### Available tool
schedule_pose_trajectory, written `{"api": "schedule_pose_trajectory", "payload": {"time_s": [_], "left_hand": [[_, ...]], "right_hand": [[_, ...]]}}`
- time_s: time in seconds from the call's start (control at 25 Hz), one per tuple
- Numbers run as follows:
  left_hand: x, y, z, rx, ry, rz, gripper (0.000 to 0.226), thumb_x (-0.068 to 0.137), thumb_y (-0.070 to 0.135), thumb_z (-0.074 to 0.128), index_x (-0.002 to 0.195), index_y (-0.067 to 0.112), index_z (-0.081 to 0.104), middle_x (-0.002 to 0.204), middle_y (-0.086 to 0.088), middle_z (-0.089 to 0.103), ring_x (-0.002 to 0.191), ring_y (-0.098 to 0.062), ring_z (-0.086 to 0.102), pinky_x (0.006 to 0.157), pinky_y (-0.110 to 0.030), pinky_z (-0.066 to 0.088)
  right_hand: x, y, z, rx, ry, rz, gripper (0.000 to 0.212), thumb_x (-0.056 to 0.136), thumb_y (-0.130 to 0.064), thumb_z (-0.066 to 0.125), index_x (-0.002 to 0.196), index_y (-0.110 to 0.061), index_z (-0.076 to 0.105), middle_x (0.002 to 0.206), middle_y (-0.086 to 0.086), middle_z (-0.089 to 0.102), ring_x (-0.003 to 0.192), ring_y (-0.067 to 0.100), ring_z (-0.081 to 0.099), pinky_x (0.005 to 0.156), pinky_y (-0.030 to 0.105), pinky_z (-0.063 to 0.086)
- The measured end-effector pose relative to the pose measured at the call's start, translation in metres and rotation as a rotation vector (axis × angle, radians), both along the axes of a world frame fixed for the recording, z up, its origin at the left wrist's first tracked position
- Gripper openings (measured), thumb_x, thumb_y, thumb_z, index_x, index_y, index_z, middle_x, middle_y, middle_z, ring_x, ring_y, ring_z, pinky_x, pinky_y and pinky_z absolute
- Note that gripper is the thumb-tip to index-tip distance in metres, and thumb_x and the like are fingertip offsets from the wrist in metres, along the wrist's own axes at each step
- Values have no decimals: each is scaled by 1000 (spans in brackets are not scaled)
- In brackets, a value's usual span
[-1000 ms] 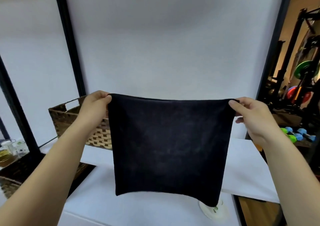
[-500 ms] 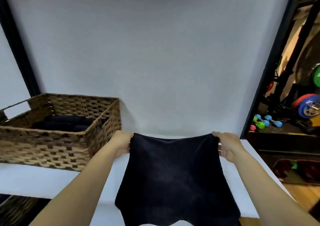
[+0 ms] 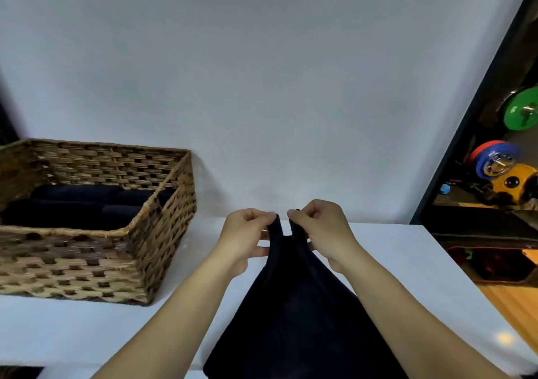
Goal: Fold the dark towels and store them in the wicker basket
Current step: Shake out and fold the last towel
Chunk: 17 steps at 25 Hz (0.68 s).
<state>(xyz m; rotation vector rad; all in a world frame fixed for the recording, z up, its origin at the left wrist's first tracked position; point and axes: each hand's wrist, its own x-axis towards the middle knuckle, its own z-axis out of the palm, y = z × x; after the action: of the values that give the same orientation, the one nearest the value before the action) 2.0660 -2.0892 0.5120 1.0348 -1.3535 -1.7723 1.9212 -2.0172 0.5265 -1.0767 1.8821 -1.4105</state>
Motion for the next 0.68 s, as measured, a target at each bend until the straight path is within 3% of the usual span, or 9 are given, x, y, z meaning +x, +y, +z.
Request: {"api": "schedule_pose_trajectory", "payload": {"time_s": [0.12,0.28,0.4,0.52,0.6,0.68], "left_hand": [[-1,7,-1,-22,38,9,16,97,11,64,98,-6,65,93,-21,75,81,-30,75,67,-44,63],[4,6,-5,-63,69,56,21,96,19,68,91,-2,68,98,-23,73,90,-31,74,70,-43,63],[11,1,-7,-71,76,22,19,95,15,70,100,-2,67,101,-23,73,85,-25,73,73,-41,63],[23,-8,-2,-98,73,-102,11,96,6,65,104,-1,68,94,-16,72,83,-21,72,72,-36,61],[30,-14,6,-135,47,-199,10,95,6,66,104,2,70,93,-12,72,86,-21,72,78,-37,60],[35,-18,15,-192,12,-268,10,95,7,66,103,5,71,94,-11,72,89,-22,71,83,-38,60]], "right_hand": [[16,-2,-2,-38,38,43,25,90,-27,73,76,-8,66,72,7,66,57,23,62,58,40,54],[27,-4,-3,-59,21,105,21,97,-24,62,84,-14,75,81,11,73,67,30,73,71,47,63],[27,-4,-7,-44,21,163,14,97,-15,60,94,-18,73,86,7,71,66,20,73,75,38,62],[18,-3,-7,-80,213,227,17,92,-16,68,104,-28,64,109,-11,65,87,4,63,78,22,53],[7,-6,0,-118,273,349,15,90,-14,71,99,-25,65,105,-10,68,93,3,61,76,15,47],[-3,-9,7,-114,289,459,12,88,-19,75,91,-21,63,91,-9,67,86,5,60,77,15,44]]}}
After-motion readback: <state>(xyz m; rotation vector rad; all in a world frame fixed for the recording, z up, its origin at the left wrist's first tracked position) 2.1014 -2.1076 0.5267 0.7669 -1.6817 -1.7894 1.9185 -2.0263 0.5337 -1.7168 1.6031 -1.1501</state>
